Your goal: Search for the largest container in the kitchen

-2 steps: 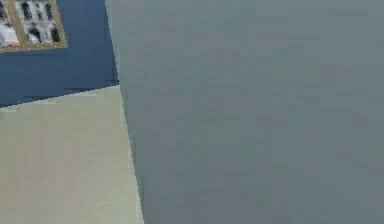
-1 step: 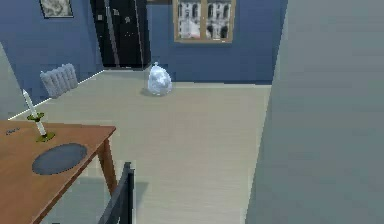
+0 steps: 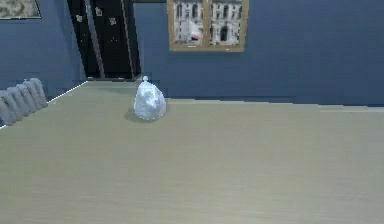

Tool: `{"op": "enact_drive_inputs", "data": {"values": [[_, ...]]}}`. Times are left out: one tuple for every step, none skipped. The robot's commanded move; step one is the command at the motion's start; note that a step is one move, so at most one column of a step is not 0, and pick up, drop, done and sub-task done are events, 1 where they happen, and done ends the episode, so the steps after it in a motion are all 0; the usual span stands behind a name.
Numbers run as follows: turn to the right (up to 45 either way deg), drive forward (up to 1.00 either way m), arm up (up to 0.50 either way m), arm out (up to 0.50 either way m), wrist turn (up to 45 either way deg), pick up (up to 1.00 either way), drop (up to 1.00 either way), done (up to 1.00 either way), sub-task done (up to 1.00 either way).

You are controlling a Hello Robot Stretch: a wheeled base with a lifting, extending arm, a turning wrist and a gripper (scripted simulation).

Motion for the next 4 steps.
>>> {"op": "enact_drive_inputs", "data": {"values": [[45.0, 0.00, 0.00, 0.00, 0.0, 0.00, 0.00, 0.00, 0.00], [6.0, 0.00, 0.00, 0.00, 0.0, 0.00, 0.00, 0.00, 0.00], [0.0, 1.00, 0.00, 0.00, 0.0, 0.00, 0.00, 0.00, 0.00], [0.0, 1.00, 0.00, 0.00, 0.0, 0.00, 0.00, 0.00, 0.00]]}}
